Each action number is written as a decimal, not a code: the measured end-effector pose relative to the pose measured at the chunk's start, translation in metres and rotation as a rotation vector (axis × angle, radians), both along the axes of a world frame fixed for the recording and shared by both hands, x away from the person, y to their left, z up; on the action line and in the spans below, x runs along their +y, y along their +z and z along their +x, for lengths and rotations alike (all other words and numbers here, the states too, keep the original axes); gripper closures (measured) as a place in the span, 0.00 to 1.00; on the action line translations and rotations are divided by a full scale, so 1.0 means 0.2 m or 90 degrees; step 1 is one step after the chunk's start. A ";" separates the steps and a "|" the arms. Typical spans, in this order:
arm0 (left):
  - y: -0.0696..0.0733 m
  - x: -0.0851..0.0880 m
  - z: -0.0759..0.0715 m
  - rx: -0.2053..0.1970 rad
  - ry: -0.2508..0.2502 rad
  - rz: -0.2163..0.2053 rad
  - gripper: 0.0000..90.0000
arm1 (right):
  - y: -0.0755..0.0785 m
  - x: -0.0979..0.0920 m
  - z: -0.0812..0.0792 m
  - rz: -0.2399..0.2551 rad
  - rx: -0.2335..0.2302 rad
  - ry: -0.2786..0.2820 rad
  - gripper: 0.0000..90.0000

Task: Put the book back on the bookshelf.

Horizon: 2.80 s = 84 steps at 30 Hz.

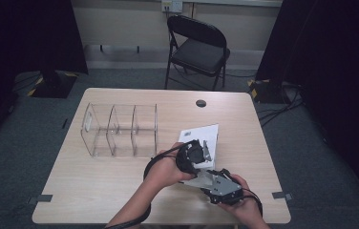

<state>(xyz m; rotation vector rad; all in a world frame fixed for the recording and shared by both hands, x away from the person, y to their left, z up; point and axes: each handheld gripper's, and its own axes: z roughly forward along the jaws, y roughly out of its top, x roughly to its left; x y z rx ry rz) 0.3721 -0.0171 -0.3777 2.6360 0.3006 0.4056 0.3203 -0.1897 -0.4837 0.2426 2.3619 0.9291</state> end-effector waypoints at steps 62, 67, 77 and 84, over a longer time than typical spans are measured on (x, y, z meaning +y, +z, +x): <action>-0.29 0.67 -0.14 0.104 0.098 -0.178 0.18 | 0.49 -0.01 -0.06 -0.047 0.071 0.036 0.72; -0.36 0.67 -0.14 0.112 0.100 -0.176 0.18 | 0.54 -0.03 -0.06 -0.028 0.092 0.045 0.73; -0.49 0.67 -0.16 0.105 0.100 -0.160 0.18 | 0.61 -0.04 -0.03 -0.016 0.114 0.037 0.74; -0.55 0.66 -0.17 0.102 0.098 -0.163 0.18 | 0.63 -0.05 0.00 -0.012 0.130 0.035 0.74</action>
